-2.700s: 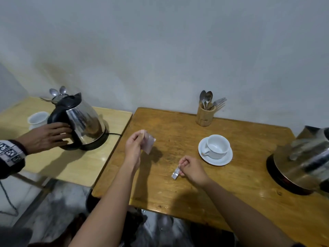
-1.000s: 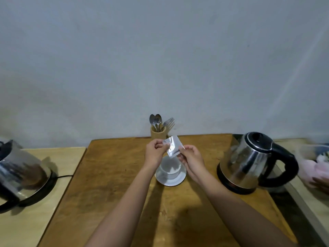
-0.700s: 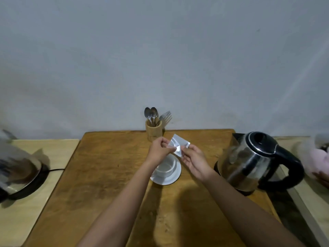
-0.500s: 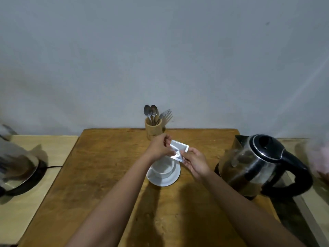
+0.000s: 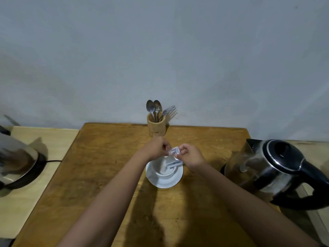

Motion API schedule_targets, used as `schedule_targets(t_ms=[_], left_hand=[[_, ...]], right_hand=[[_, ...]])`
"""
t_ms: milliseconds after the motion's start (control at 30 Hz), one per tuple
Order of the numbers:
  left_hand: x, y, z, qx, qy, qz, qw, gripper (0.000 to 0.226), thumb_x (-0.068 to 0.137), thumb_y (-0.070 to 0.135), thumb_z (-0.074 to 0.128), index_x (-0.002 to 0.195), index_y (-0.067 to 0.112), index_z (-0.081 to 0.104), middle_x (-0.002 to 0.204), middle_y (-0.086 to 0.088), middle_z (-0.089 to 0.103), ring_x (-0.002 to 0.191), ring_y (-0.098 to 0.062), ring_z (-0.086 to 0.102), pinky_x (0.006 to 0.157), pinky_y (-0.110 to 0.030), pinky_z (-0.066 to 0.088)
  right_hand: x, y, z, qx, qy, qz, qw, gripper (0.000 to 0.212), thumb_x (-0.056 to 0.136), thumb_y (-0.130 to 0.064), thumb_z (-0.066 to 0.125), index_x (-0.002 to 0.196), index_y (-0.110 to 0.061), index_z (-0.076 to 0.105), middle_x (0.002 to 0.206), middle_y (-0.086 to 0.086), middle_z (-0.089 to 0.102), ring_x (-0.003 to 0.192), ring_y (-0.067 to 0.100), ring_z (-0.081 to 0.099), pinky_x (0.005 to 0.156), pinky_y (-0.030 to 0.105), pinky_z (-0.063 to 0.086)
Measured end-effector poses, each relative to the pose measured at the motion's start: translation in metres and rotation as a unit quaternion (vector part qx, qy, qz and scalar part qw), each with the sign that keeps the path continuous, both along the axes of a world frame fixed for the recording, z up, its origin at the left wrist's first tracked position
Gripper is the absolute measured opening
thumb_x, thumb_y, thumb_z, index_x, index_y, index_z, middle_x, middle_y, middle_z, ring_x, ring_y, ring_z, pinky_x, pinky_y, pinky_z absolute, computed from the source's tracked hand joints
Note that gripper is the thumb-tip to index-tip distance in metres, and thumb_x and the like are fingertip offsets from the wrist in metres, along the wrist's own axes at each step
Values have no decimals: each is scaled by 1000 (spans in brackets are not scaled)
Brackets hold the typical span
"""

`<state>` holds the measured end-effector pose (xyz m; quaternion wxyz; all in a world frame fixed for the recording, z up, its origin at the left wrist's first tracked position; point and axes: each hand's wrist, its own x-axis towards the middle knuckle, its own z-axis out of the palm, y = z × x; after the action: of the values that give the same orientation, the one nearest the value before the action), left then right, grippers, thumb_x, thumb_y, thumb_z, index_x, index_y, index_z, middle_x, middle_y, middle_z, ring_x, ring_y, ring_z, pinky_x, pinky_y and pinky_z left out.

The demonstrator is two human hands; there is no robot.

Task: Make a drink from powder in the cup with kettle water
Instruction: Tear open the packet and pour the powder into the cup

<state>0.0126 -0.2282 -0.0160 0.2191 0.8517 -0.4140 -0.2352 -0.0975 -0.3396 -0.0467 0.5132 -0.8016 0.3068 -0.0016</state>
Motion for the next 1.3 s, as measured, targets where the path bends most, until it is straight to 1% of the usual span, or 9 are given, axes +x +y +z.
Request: schedule_targets(t_ms=[233, 400, 533, 633, 733, 800, 967, 1133, 1300], left_hand=[[5, 10, -17, -8, 47, 31, 998, 5, 80, 6, 65, 78, 3, 69, 67, -1, 54, 60, -9, 43, 55, -17, 32], [3, 25, -32, -62, 96, 101, 988, 15, 79, 6, 67, 72, -7, 66, 67, -8, 54, 64, -14, 43, 57, -23, 32], [0, 37, -42, -99, 125, 148, 976, 6, 78, 4, 68, 72, 1, 68, 67, -7, 57, 66, -15, 47, 66, -28, 40], [-6, 39, -41, -75, 100, 133, 983, 6, 80, 4, 64, 77, 9, 63, 66, -1, 54, 68, -15, 48, 69, -30, 39], [-9, 37, -35, -44, 57, 108, 992, 16, 84, 11, 60, 100, 9, 63, 82, -9, 65, 74, -18, 54, 68, -30, 41], [-9, 37, -32, -31, 36, 91, 995, 16, 85, 11, 58, 98, 6, 66, 89, -16, 68, 78, -24, 58, 69, -33, 43], [-6, 44, -31, -26, 28, 90, 995, 15, 85, 10, 59, 86, -1, 69, 83, -21, 68, 75, -25, 56, 68, -38, 45], [-9, 47, -31, -69, 32, 97, 992, 19, 87, 8, 59, 101, 5, 71, 97, -14, 72, 92, -24, 64, 84, -38, 52], [-11, 50, -32, -102, 62, 127, 985, 13, 86, 9, 60, 94, 7, 70, 96, -14, 71, 93, -24, 64, 86, -41, 54]], right_hand=[[16, 1, 16, -117, 27, 126, 985, 27, 84, -5, 57, 65, -23, 51, 72, 3, 55, 69, 16, 50, 64, 33, 43], [22, 4, 27, -165, 38, 171, 971, 13, 84, -3, 57, 77, -14, 59, 75, 3, 59, 72, 16, 54, 72, 36, 49], [23, 9, 33, -201, 56, 179, 961, 13, 83, 2, 54, 80, -6, 64, 79, 9, 66, 73, 21, 59, 69, 38, 52], [25, 16, 36, -249, 66, 199, 946, 20, 83, 3, 50, 73, -12, 59, 71, 3, 57, 70, 21, 53, 59, 31, 41], [28, 26, 37, -303, 88, 232, 920, 16, 87, -2, 50, 86, -12, 62, 84, 9, 60, 74, 23, 54, 60, 30, 39], [27, 31, 36, -321, 88, 236, 913, 14, 89, -7, 51, 95, -11, 63, 93, 12, 62, 76, 24, 53, 61, 31, 39], [25, 33, 36, -281, 76, 198, 936, 15, 87, -5, 51, 88, -9, 65, 91, 12, 66, 79, 25, 59, 62, 32, 42], [24, 33, 35, -265, 75, 190, 942, 15, 82, 3, 54, 82, -4, 67, 84, 13, 69, 76, 24, 61, 64, 33, 45], [20, 29, 30, -238, 51, 152, 958, 6, 82, -3, 62, 79, -2, 66, 73, 8, 59, 70, 19, 54, 66, 37, 49]])
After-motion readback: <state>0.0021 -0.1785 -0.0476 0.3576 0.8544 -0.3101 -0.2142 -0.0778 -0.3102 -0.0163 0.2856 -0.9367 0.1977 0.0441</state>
